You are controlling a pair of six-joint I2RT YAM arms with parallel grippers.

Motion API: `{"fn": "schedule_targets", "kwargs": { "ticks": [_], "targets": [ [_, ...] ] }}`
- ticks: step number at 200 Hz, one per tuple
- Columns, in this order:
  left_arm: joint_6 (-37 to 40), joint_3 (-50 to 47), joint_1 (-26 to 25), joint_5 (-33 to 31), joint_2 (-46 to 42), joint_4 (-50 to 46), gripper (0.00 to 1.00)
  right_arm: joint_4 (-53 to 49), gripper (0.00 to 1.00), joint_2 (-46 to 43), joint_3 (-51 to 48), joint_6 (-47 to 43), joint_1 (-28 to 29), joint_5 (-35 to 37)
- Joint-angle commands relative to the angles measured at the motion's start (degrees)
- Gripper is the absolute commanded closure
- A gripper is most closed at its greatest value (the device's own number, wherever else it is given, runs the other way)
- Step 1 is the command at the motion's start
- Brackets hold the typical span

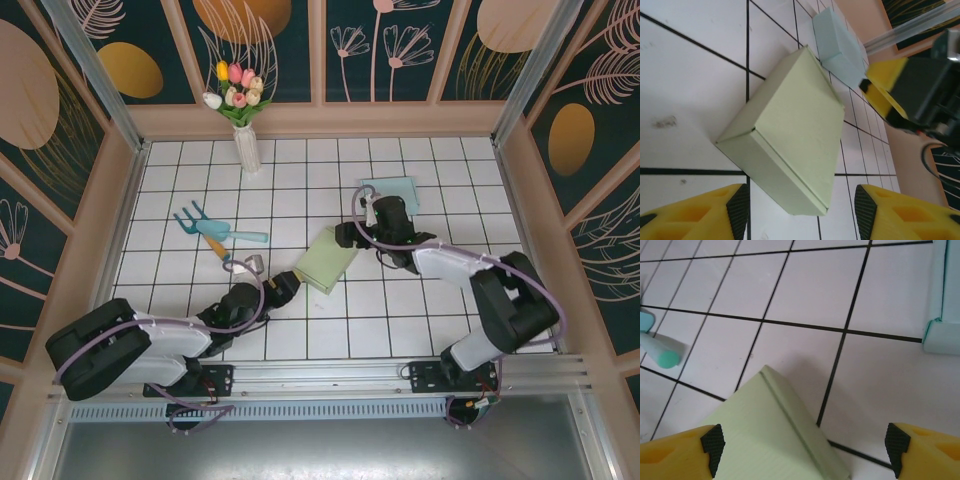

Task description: Fold the paper box

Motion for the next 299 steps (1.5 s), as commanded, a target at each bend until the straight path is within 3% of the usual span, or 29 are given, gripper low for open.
{"fn": "schedule_targets", "kwargs": {
  "ticks": [1,94,141,160,216,255,299],
  "targets": [
    [-4.4,0.7,-1.0,-0.9,2.1,5.4,0.40,2.1,0.16,3.3,2.6,-4.0,-1.5,-6.9],
    [-4.4,8.1,-1.5,2.7,18.7,12.0,0.45,2.9,0.33,10.5,4.0,-5.2,-1.5,-12.4],
    [0.4,15.1,-1.3,0.5,23.0,5.2,0.47,3.1,0.44,9.9,2.3,-4.5,-1.4,-14.6],
    [5.0,20.2,-0.4,-0.3,23.8,-2.2,0.47,4.4,0.46,8.1,0.3,-3.3,-1.4,-14.0],
    [14.7,32.3,6.7,0.3,29.9,-7.4,0.47,9.6,0.47,8.3,2.4,-1.0,-0.7,-11.1],
    [20.7,40.6,11.7,-0.9,34.7,-8.6,0.47,13.1,0.47,12.9,8.3,2.2,-0.6,-7.4],
    [24.3,48.6,16.9,0.5,39.8,-13.7,0.47,10.5,0.46,21.5,18.3,3.2,-0.6,-5.4]
  ]
}}
